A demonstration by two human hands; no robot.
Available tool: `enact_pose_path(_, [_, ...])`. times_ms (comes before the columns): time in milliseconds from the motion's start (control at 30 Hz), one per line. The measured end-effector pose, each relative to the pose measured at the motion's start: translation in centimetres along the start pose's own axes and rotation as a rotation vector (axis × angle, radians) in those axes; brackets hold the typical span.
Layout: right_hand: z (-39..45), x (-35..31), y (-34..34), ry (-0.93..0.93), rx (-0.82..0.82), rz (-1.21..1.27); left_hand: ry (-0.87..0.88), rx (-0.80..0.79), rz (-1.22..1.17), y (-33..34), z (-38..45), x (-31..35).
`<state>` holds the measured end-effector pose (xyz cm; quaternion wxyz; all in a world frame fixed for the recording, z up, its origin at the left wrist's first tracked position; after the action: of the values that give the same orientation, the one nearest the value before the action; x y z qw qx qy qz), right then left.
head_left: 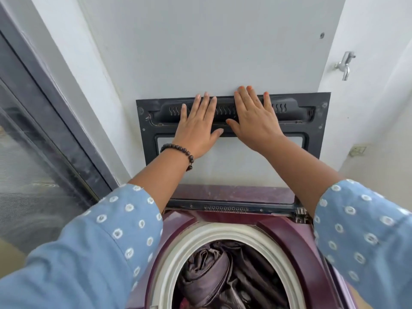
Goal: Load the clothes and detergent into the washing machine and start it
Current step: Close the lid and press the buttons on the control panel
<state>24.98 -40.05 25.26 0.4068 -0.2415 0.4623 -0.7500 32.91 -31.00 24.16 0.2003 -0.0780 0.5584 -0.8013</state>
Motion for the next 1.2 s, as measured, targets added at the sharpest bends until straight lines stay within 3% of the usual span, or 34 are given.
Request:
enact_pose_path(333, [0.7, -0.7, -1.8, 0.010, 0.051, 0.038, -0.031, 0.078, -0.035, -1.0, 1.0, 0.4])
enact_pose_path(600, [-2.2, -1.5, -5.2, -0.036, 0.220, 0.029, -0.017, 0.259, -0.030, -3.6, -3.2, 2.0])
enact_pose_path(800, [-5.3, -2.4, -7.9, -0.046, 0.269, 0.051, 0.063, 0.303, 0.035, -5.8, -6.9, 3.2])
enact_pose_path(1200, [-13.6, -4.3, -11.1, -0.068, 0.242, 0.043, 0.167, 0.468, 0.025, -9.8, -15.3, 5.5])
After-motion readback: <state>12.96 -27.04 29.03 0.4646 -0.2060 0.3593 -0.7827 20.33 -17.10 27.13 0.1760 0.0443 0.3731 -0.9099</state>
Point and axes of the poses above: each hand's wrist, its own z-axis towards the middle knuckle, its own y-axis out of the palm, x = y × z, the point moved 9 cm from there along z, towards the middle knuckle, and after that the axes turned 7 degrees about y, right-handed, at the moved point
